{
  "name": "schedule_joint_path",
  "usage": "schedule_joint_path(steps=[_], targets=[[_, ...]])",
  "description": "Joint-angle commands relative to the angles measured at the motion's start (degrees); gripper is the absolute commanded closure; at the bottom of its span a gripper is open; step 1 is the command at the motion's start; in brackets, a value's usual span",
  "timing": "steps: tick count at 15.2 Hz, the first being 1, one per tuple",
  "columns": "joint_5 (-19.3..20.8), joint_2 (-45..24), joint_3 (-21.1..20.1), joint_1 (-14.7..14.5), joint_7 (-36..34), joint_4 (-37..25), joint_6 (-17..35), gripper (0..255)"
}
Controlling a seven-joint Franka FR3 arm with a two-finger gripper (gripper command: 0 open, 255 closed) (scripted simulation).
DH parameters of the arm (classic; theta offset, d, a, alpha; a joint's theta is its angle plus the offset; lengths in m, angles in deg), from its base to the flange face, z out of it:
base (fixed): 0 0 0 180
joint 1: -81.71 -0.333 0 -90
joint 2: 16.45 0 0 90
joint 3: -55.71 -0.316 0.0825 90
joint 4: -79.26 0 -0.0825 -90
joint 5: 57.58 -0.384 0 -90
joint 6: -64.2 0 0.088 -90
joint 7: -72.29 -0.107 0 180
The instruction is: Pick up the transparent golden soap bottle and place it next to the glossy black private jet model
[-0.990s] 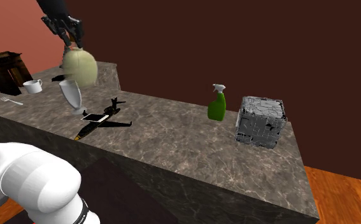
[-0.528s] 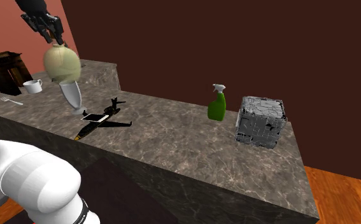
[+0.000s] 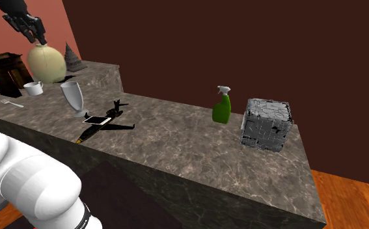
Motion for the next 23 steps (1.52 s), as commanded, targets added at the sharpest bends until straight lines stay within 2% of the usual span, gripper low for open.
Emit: schedule_joint_path(steps=[1,3,5,6,7,8,9,10,13,14,18,23], targets=[[2.5,-3.6,-4.6,1.2,-4.0,-3.5,0.0,255],[6.3,-8.2,-10.2,2.7,-8.5,-7.6,-0.2,255],[12.6,-14.5,-17.2,4.1,-14.2,-12.2,-1.0,255],[17.3,-18.9,-21.3,4.3,-17.8,-14.7,-1.8,255],[23.6,-24.4,-25.3,3.2,-22.2,-17.6,-3.2,255],[30.7,-30.5,-27.7,-0.3,-26.6,-20.8,-5.3,255],[36.7,-35.8,-28.2,-5.2,-30.0,-24.3,-7.7,255],[40.8,-39.6,-26.2,-11.1,-32.0,-27.9,-9.8,255],[49.8,-48.9,-19.5,-27.9,-34.7,-40.8,-15.8,255],[51.4,-50.6,-18.2,-31.1,-34.8,-43.8,-17.0,255],[49.0,-48.4,-19.7,-26.2,-36.0,-36.4,-12.3,255],[47.1,-46.4,-21.1,-21.5,-37.1,-29.0,-7.1,255]])
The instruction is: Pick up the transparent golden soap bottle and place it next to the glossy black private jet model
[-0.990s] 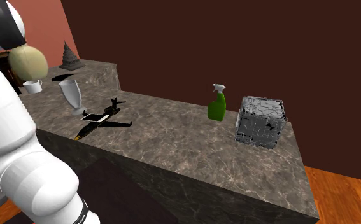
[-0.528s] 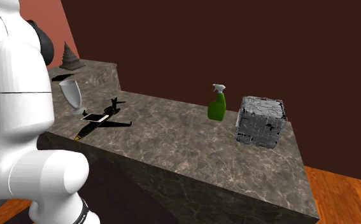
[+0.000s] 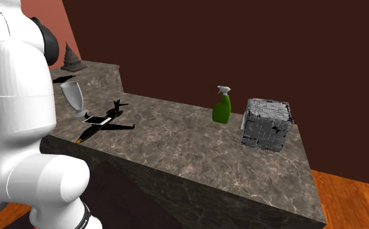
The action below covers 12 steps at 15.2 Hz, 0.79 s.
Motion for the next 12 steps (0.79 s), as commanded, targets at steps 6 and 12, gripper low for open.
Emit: schedule_joint_path(steps=[6,12], targets=[[-1.9,2.2,-1.5,5.2,-1.4,9.1,6.8,255],[-2.4,3.1,-2.0,7.9,-2.6,15.2,11.8,255]])
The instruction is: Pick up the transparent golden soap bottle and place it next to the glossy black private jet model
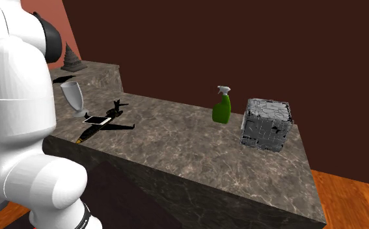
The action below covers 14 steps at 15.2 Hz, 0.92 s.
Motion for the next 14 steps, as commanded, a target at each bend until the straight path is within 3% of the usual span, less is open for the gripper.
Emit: schedule_joint_path(steps=[1,14], targets=[[0.3,-0.2,0.1,0.2,-0.6,1.5,1.5,255],[2.0,-0.5,0.8,2.5,-3.8,11.4,10.7,255]])
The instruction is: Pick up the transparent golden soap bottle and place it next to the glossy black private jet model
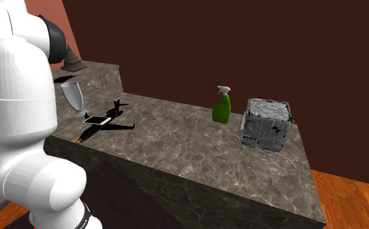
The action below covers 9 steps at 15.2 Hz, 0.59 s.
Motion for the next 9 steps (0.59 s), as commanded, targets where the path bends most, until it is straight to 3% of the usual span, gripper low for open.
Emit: schedule_joint_path(steps=[1,9], targets=[[0.5,-0.2,0.2,0.0,-0.6,1.2,1.2,255],[3.1,-1.7,1.8,-0.4,-3.2,5.6,6.0,255]])
